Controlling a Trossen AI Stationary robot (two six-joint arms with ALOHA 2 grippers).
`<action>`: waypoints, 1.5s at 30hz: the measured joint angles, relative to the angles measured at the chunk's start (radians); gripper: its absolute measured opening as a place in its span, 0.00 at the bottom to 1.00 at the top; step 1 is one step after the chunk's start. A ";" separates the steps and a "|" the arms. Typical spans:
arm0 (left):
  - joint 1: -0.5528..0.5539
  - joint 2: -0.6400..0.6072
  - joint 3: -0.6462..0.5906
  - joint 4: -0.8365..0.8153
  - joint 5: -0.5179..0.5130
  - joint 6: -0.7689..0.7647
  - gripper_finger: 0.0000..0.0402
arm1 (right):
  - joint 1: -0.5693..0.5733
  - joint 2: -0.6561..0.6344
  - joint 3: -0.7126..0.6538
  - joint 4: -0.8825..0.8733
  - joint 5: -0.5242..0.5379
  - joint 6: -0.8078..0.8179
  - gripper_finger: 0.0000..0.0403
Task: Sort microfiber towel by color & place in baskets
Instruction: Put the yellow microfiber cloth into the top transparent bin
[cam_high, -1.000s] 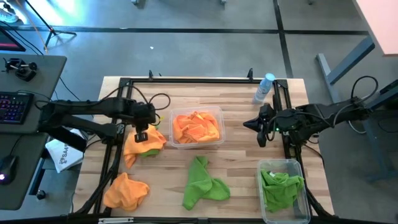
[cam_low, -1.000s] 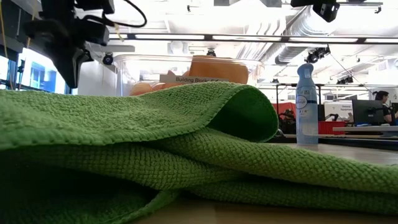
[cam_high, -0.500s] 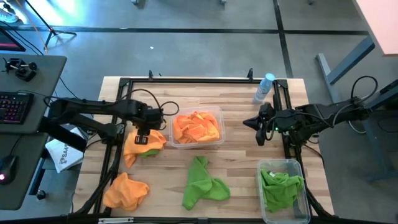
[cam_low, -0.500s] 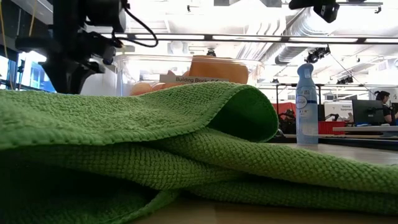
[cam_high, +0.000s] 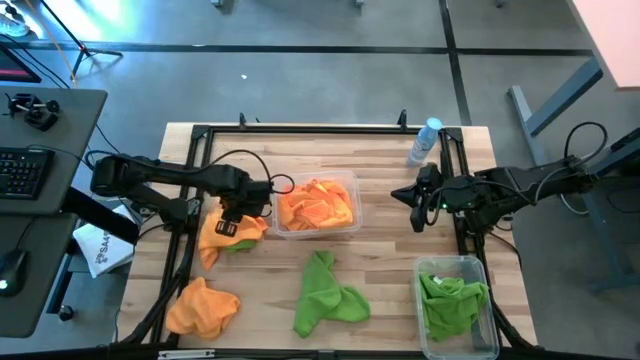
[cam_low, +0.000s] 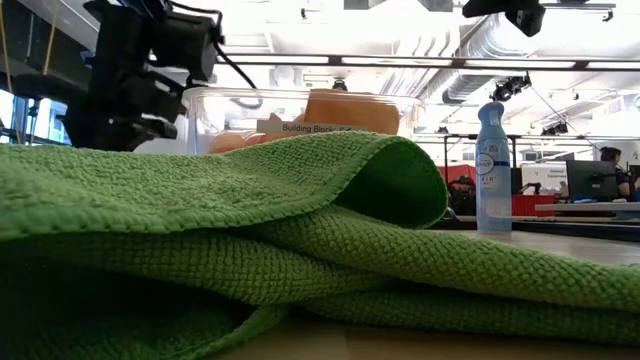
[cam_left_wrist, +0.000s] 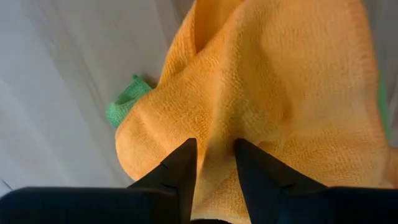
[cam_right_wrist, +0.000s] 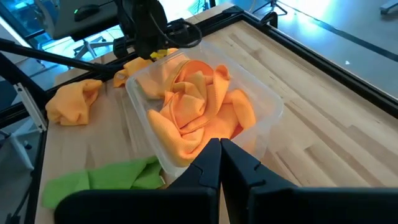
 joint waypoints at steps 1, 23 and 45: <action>0.000 0.009 0.000 -0.003 0.000 0.003 0.23 | 0.000 0.001 0.000 0.000 0.000 0.000 0.00; -0.078 -0.333 0.204 -0.243 -0.035 -0.326 0.00 | 0.000 0.032 0.000 -0.012 0.038 0.000 0.00; -0.157 -0.515 0.631 -0.217 -0.387 -0.436 0.00 | 0.000 0.032 0.000 -0.012 0.039 0.000 0.00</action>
